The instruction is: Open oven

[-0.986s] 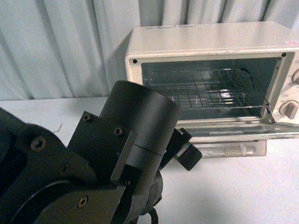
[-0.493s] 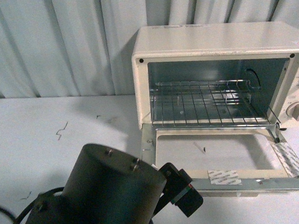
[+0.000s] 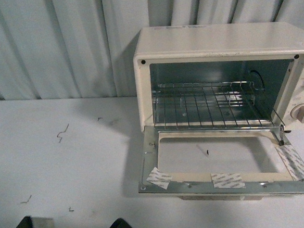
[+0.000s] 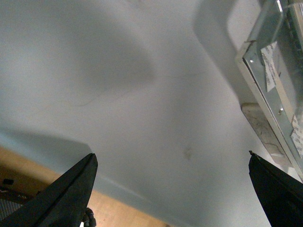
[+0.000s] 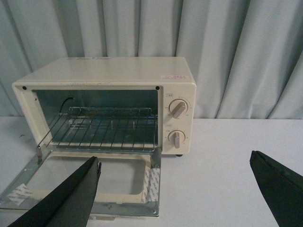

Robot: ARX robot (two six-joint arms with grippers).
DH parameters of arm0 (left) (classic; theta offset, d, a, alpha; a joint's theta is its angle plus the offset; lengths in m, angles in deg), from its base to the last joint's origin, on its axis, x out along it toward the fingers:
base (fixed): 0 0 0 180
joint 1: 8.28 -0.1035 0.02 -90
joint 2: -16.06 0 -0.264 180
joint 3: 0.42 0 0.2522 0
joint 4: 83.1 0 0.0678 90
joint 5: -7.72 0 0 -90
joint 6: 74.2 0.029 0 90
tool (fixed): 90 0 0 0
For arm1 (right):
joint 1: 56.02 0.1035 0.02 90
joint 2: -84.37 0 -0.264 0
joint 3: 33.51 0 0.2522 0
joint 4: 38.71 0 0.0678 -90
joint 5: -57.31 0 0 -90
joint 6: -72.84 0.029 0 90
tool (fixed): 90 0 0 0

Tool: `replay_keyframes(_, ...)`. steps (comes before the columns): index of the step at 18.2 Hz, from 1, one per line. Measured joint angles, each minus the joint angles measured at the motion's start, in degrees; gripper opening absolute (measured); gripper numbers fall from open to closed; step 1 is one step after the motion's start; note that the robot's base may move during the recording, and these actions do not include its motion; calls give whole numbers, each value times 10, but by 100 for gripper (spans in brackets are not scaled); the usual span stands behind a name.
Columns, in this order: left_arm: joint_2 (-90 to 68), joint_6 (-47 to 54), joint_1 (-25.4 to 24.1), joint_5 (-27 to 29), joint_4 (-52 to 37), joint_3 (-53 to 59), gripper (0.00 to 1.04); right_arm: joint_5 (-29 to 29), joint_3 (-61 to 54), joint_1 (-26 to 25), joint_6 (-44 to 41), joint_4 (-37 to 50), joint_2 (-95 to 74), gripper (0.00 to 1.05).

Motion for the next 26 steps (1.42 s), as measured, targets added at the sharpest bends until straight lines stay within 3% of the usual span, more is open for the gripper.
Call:
replay_keyframes(2, 10, -57, 18, 16, 43, 37, 98, 0, 0, 0, 0, 0, 0, 98)
replay_keyframes(3, -7, -39, 22, 62, -11, 56, 95, 0, 0, 0, 0, 0, 0, 98)
replay_keyframes(5, -90, 189, -13, 107, -277, 104, 75, 0, 0, 0, 1, 1, 0, 98)
replay_keyframes(7, -114, 410, -47, 116, -383, 135, 59, 0, 0, 0, 2, 0, 0, 98)
replay_keyframes(8, -118, 499, -74, 107, -375, 152, 52, 0, 0, 0, 2, 0, 0, 98)
replay_keyframes(9, -150, 576, -118, 124, -314, 165, 45, 0, 0, 0, 2, 0, 0, 98)
replay_keyframes(10, -118, 718, -192, 83, -294, 185, 23, 2, 0, 0, 2, -1, -1, 98)
replay_keyframes(11, -54, 742, -199, 50, -285, 185, 16, 2, 0, 0, 2, -1, 0, 98)
replay_keyframes(12, 82, 768, -233, 8, -286, 185, 1, 2, 0, 0, 2, -2, 0, 98)
replay_keyframes(13, 362, 782, -285, -35, -197, 185, 2, 0, 0, 0, 2, 0, 0, 98)
replay_keyframes(14, 646, 786, -331, -81, 20, 184, 2, 0, 0, 0, 2, 0, 0, 98)
replay_keyframes(15, 833, 786, -364, -115, 167, 184, 2, 0, 0, 0, 2, 0, 0, 98)
replay_keyframes(19, 938, 786, -400, -153, 270, 182, 2, 0, 0, 0, 2, 0, 0, 98)
replay_keyframes(22, 971, 786, -471, -208, 309, 181, 2, 0, 0, 0, 2, 0, 0, 98)
replay_keyframes(25, 993, 786, -468, -219, 342, 178, 2, 0, 0, 0, 2, 0, 0, 98)
replay_keyframes(26, 1031, 786, -466, -221, 404, 177, 2, 0, 0, 0, 2, 0, 0, 98)
